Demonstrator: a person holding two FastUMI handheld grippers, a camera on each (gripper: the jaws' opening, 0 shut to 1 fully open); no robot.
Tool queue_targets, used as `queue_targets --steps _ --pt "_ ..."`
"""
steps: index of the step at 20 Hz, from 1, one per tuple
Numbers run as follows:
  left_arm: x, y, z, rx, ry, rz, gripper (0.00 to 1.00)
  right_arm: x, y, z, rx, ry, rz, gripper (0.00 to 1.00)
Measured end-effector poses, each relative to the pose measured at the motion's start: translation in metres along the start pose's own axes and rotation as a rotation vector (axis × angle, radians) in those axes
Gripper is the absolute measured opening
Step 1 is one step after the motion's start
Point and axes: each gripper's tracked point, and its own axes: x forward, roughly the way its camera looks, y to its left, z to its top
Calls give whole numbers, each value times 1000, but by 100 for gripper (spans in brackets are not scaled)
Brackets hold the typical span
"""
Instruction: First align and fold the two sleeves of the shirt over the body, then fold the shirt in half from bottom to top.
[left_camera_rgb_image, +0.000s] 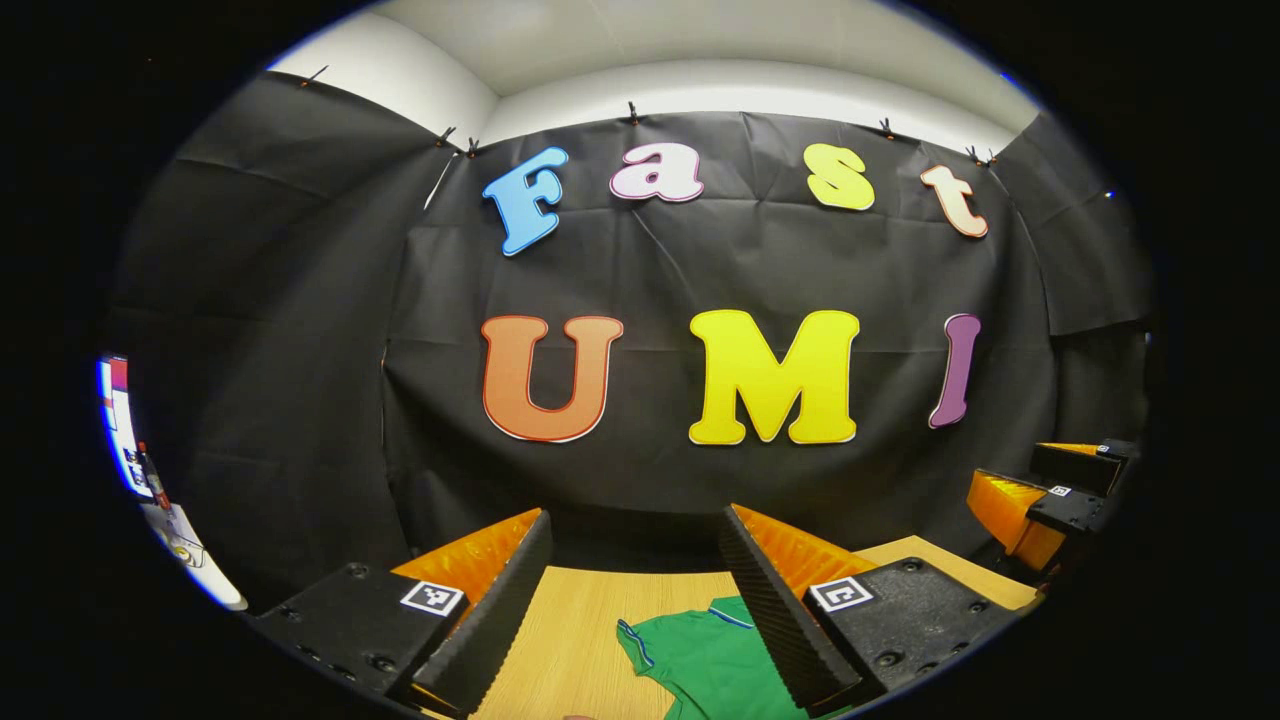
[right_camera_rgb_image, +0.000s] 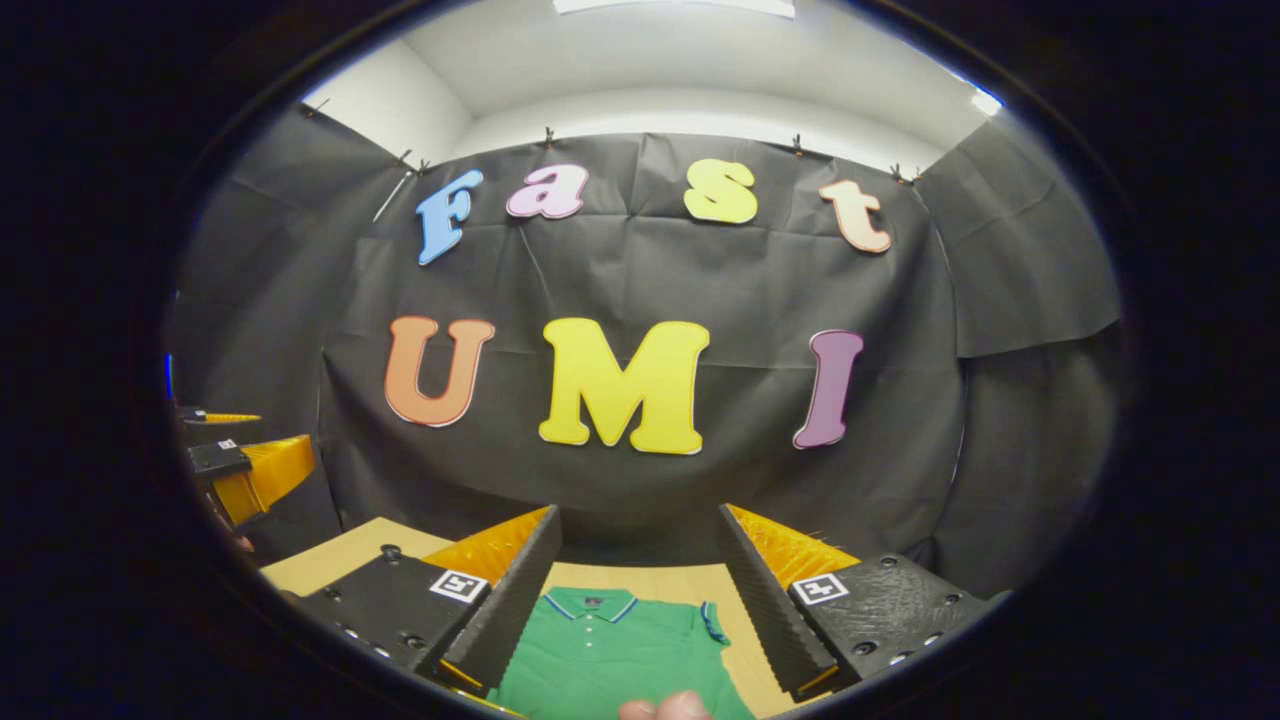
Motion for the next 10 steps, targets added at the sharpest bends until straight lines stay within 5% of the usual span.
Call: queue_targets --steps 10 --pt "20 -40 -12 -2 28 -6 100 38 -43 -46 -38 122 15 96"
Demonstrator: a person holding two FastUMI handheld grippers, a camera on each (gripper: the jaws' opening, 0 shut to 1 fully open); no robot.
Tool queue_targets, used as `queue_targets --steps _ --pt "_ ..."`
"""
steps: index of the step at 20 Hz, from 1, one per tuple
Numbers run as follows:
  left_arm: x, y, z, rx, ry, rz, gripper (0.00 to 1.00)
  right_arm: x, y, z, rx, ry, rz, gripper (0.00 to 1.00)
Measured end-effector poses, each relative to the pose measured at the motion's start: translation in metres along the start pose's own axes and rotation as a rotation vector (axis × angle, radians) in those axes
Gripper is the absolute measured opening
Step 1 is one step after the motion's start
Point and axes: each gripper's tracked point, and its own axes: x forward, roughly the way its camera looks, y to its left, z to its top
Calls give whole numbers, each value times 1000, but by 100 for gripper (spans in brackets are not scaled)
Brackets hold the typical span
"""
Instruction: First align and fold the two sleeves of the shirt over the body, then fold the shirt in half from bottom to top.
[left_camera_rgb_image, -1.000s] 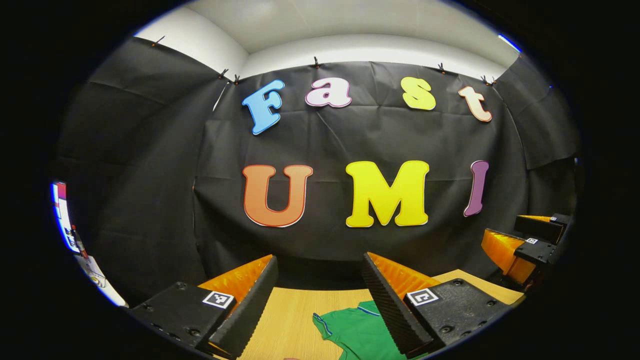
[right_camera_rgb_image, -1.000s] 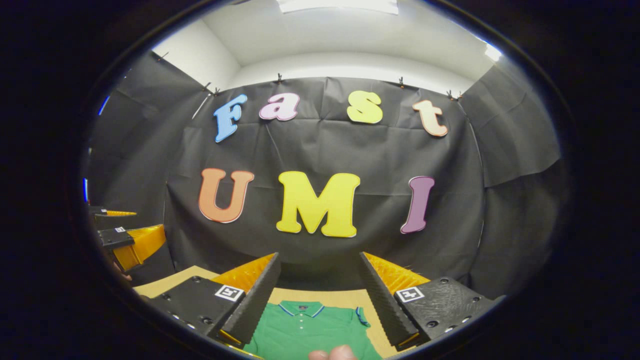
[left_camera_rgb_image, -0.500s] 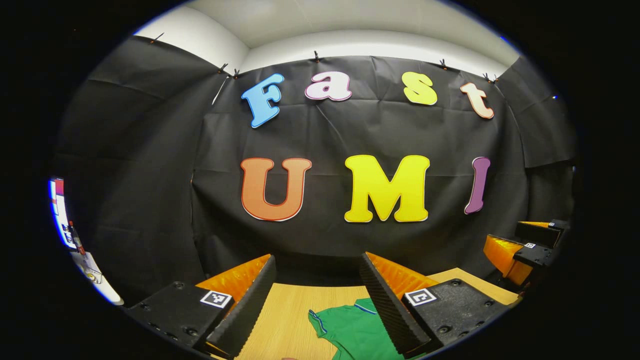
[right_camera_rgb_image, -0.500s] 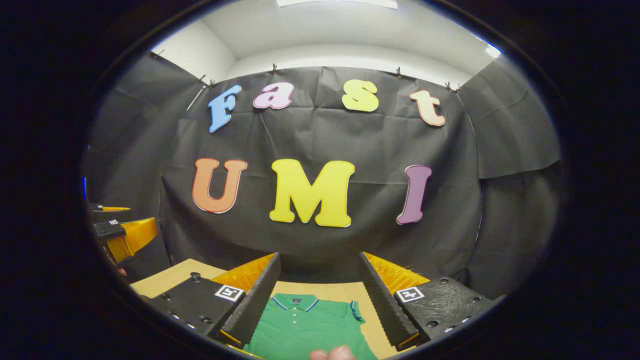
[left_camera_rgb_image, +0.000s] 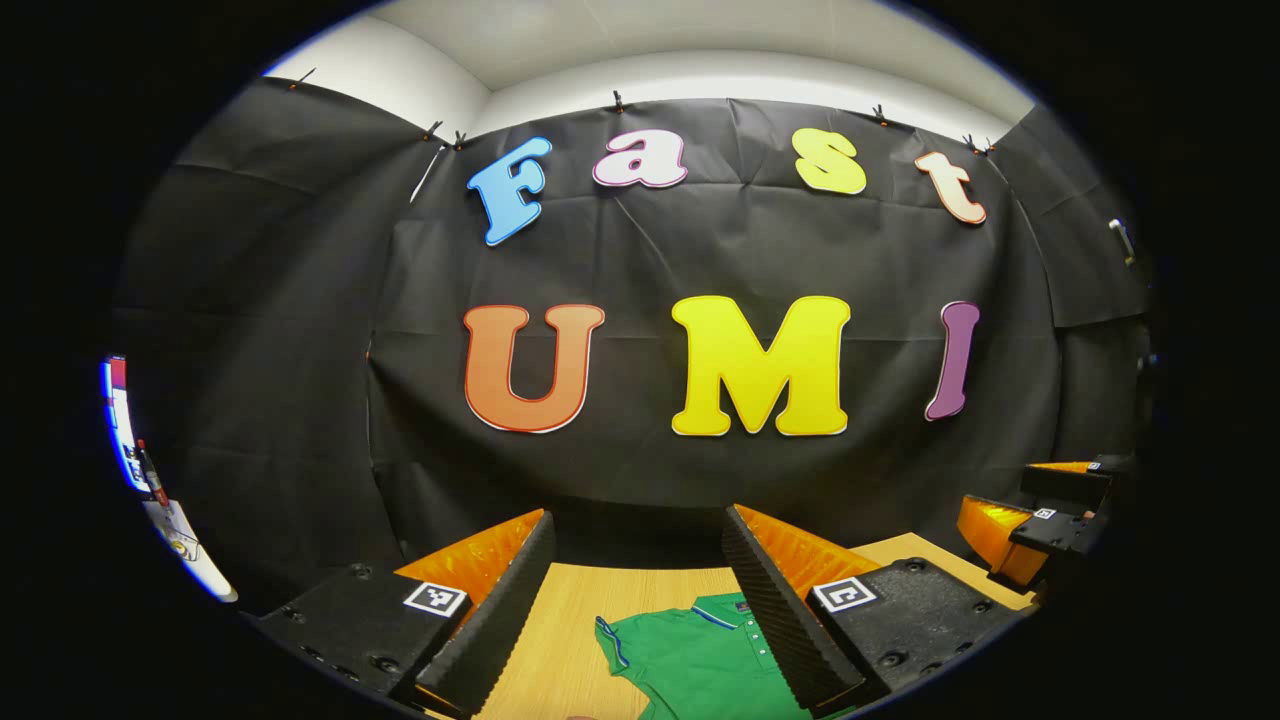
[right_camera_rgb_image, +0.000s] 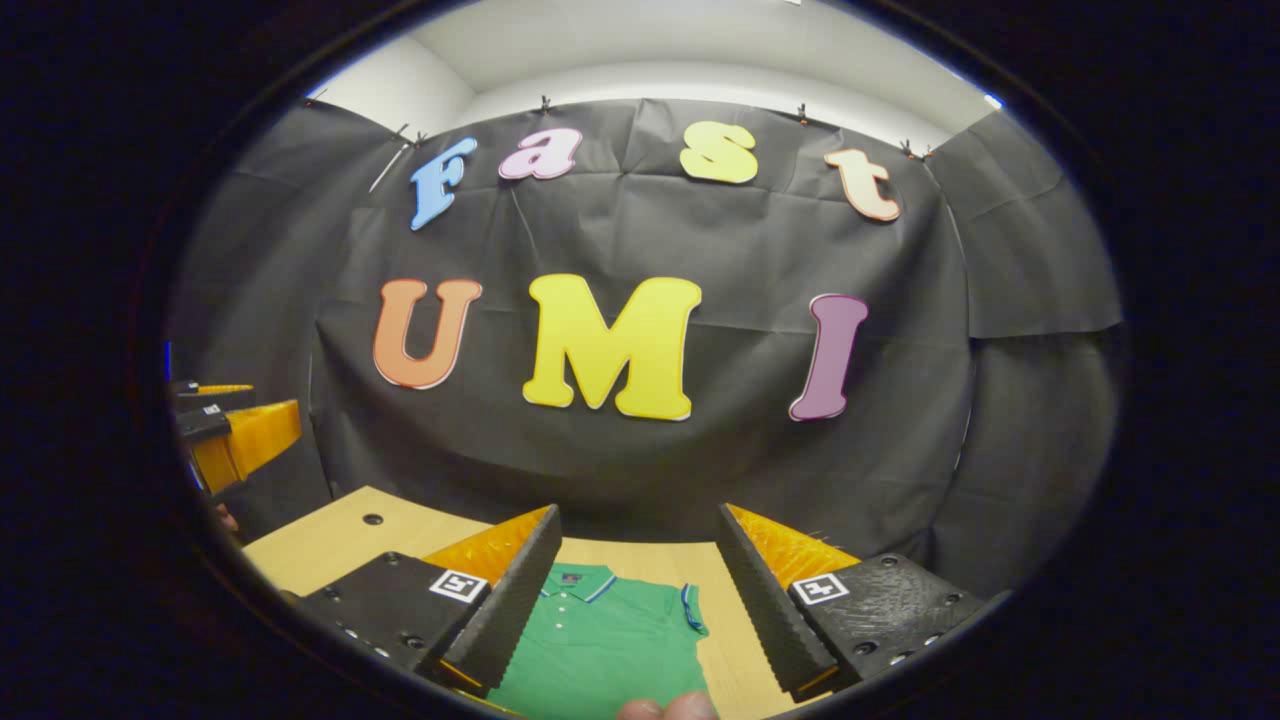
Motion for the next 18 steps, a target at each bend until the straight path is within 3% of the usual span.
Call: queue_targets --steps 7,18 --pt "32 -32 -15 7 29 23 100 70 -40 -81 -37 180 12 96" --pt "77 -60 -53 38 112 86 100 208 -79 -271 -101 564 111 96"
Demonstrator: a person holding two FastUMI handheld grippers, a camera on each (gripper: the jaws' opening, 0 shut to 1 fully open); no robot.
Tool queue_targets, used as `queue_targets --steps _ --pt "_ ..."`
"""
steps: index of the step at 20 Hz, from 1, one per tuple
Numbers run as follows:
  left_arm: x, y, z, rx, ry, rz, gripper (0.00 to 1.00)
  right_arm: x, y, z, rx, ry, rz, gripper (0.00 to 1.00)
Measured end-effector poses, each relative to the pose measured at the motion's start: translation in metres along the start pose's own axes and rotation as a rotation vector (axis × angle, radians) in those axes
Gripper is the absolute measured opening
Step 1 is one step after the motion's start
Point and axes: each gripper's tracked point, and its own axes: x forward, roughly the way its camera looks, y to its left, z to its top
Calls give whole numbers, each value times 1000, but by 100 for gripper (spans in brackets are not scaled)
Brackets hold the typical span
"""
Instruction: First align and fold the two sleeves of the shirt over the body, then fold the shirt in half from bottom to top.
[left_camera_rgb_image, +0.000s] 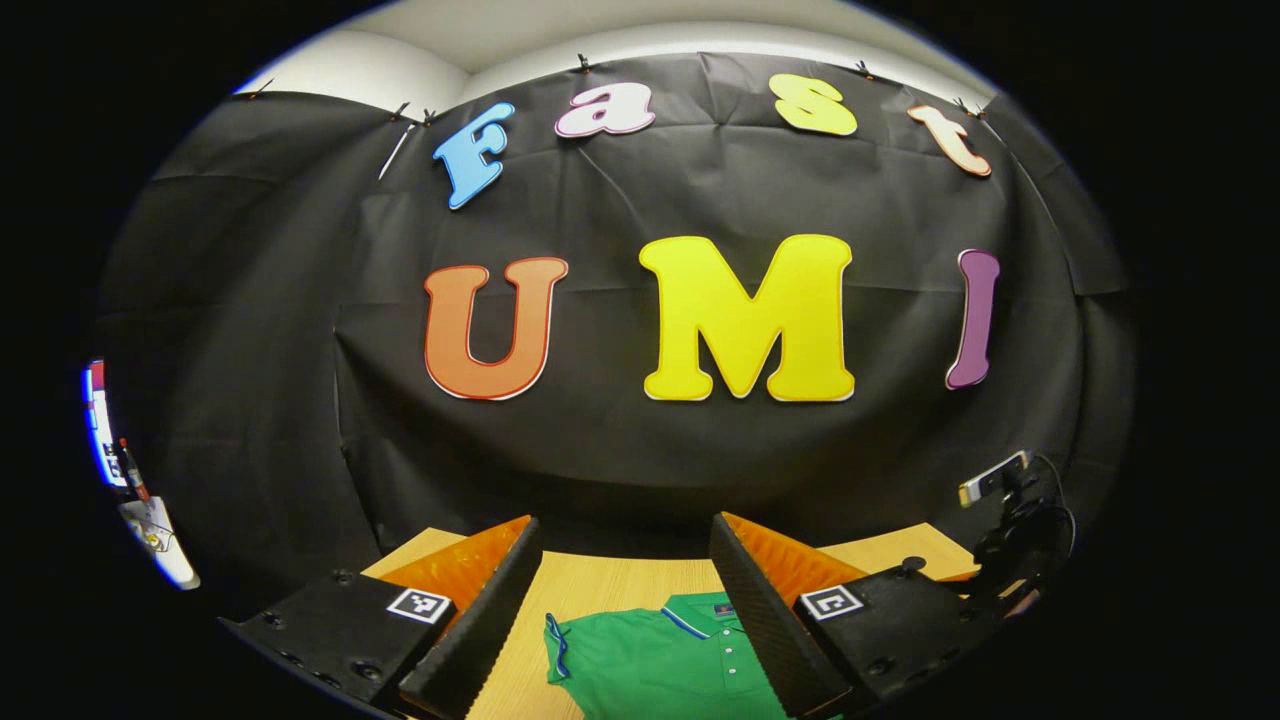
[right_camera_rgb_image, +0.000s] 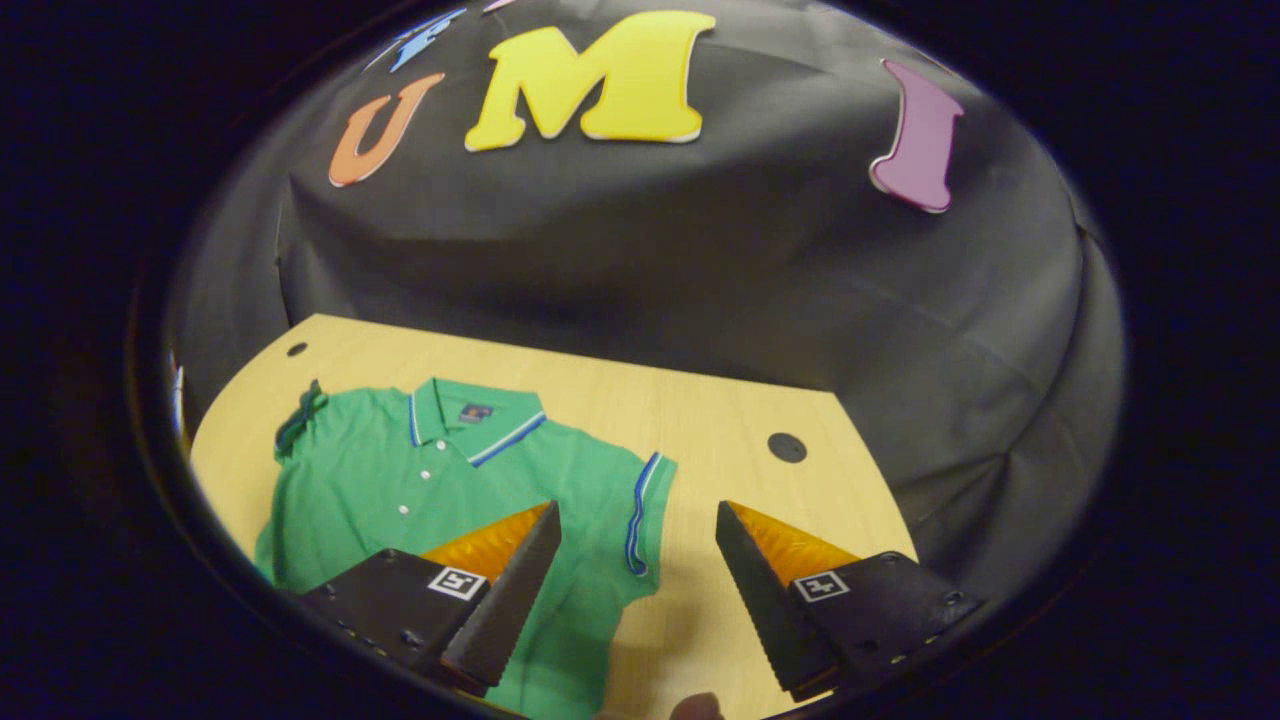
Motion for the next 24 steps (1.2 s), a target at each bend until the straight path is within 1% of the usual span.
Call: queue_targets --steps 4,8,9,10,11,12,13,14,15,16,17,20,21,22,24 --pt "6 -4 -5 17 13 18 100 44 -1 -26 13 82 21 95" --pt "10 -6 -12 49 27 33 100 63 -6 -39 31 141 23 90" --pt "11 -7 -14 55 33 36 100 65 -6 -41 52 155 29 83" --pt "10 -8 -14 58 39 37 100 67 -8 -45 75 172 33 80" --pt "10 -11 -15 61 41 33 100 70 -10 -50 95 192 35 73" --pt "10 -14 -14 62 35 24 100 69 -8 -49 131 190 54 70" --pt "11 -19 -11 64 26 16 100 72 -7 -53 156 204 62 55" --pt "11 -22 -10 70 20 9 100 69 -7 -52 180 211 75 46" --pt "12 -25 -10 76 18 2 100 70 -7 -51 203 218 82 29" --pt "12 -29 -10 78 18 -5 100 69 -6 -52 226 224 86 20" --pt "12 -32 -10 77 19 -12 100 68 -5 -52 240 230 96 8" --pt "10 -34 -11 67 24 -24 100 61 -6 -44 268 207 120 8" --pt "10 -35 -10 64 24 -26 100 57 -11 -36 266 187 112 8" --pt "9 -35 -10 63 24 -27 100 53 -8 -32 270 178 121 0" --pt "8 -32 -9 62 23 -28 100 50 -8 -26 251 167 119 1"
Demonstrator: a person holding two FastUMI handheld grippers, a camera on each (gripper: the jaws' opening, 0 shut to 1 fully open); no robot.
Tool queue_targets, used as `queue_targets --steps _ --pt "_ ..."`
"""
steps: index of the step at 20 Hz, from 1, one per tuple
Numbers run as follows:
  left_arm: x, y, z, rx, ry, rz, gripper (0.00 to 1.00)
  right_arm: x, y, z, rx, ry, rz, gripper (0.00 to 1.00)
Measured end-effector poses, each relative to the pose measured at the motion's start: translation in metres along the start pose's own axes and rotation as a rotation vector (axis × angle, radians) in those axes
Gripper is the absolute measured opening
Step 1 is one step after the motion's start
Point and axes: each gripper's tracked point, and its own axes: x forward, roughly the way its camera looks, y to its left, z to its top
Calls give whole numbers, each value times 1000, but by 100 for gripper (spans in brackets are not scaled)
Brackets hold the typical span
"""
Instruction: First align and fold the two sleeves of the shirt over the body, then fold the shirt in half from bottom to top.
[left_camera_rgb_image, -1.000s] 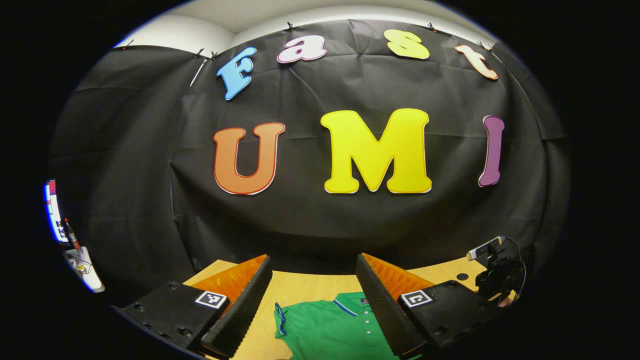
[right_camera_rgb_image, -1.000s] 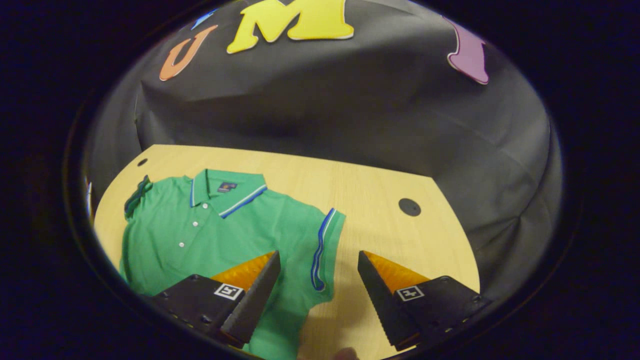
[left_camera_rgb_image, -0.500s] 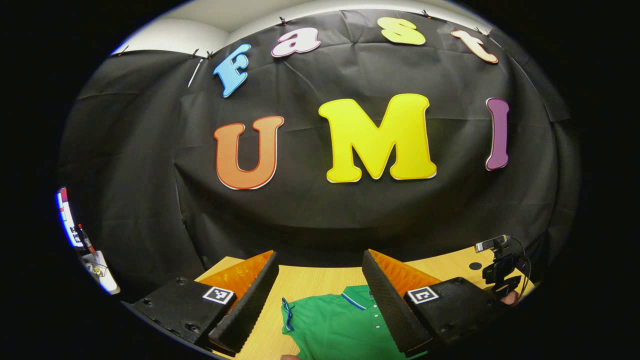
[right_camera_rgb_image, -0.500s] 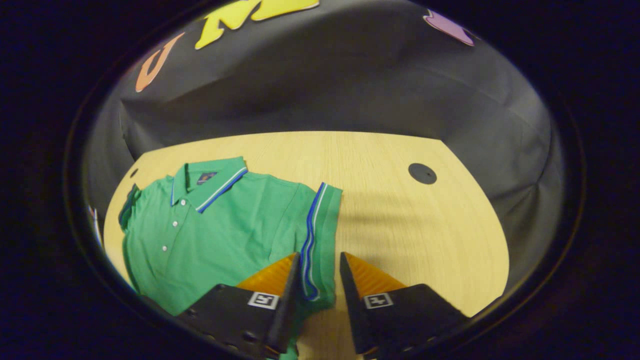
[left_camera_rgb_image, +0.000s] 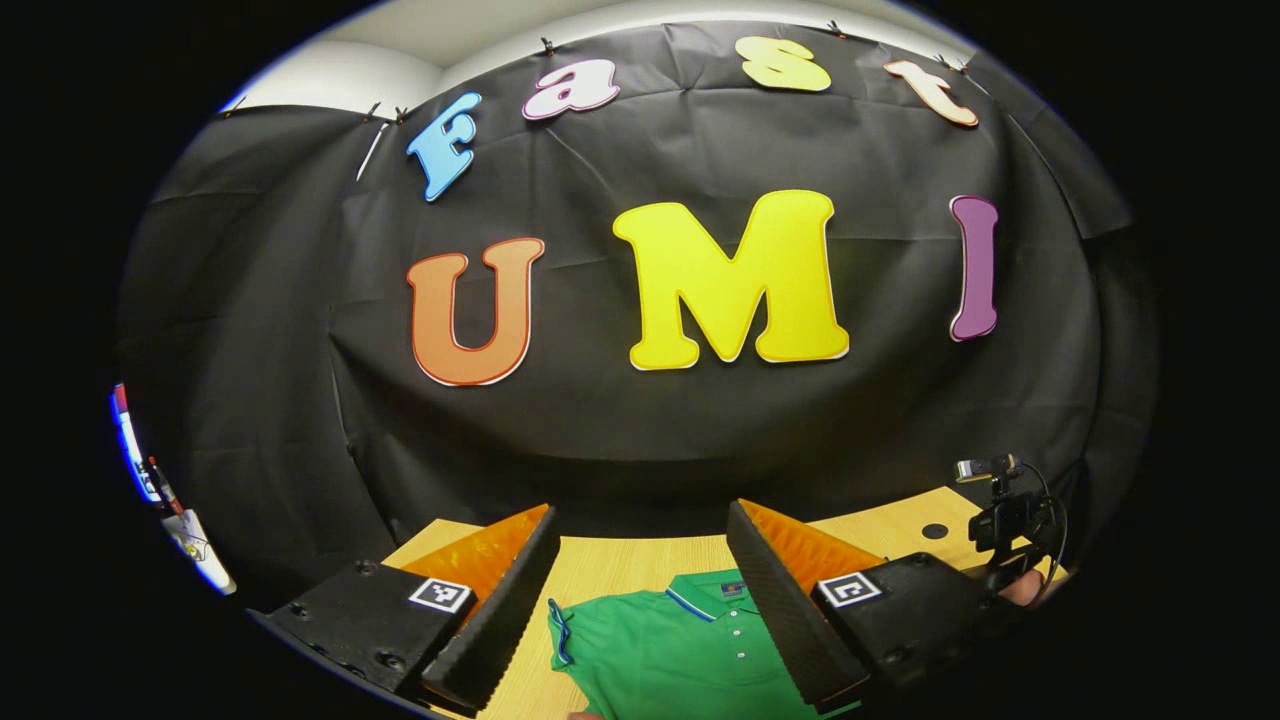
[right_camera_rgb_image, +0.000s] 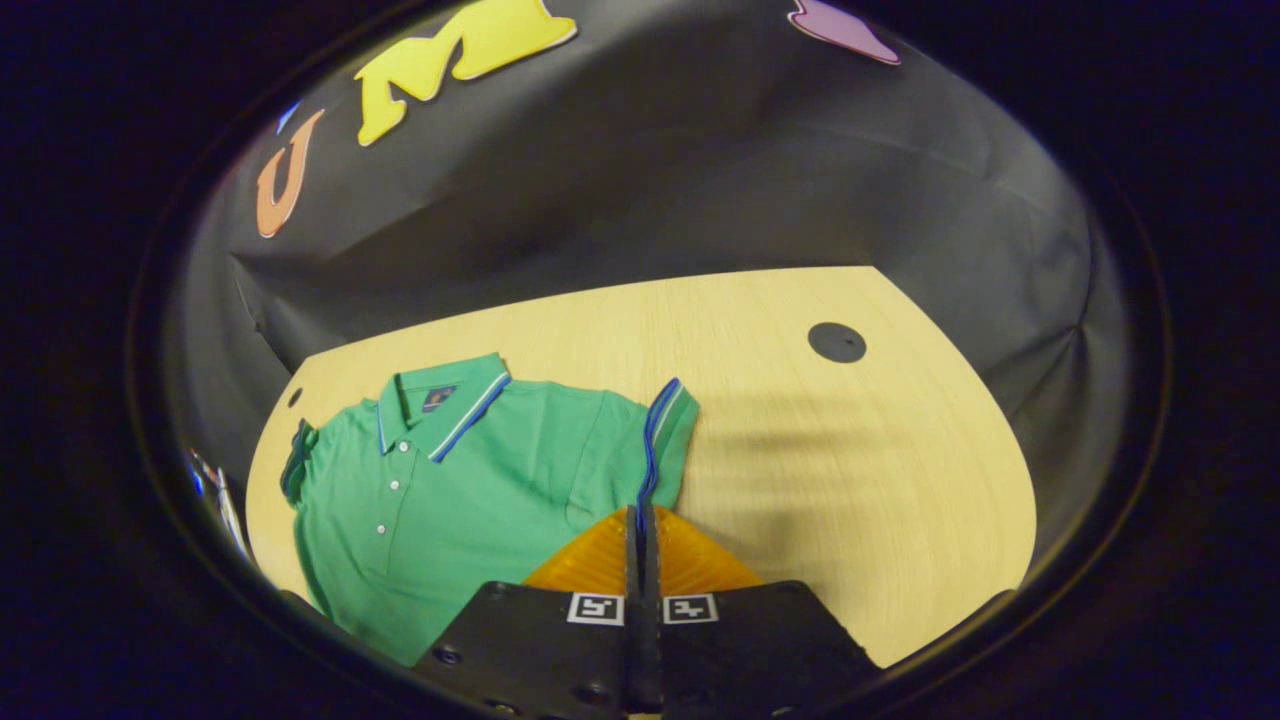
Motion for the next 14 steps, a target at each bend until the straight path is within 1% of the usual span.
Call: queue_targets --steps 4,6,10,14 --pt "-6 12 0 -15 1 7 100 -16 15 16 -34 -43 -12 0" --pt "-11 22 -3 -31 4 22 100 -27 30 23 -33 -56 -8 0" --pt "-23 45 -5 -50 12 56 100 -41 86 31 -32 -71 34 0" --pt "-39 74 -4 -42 6 95 100 -38 143 26 -51 -60 70 0"
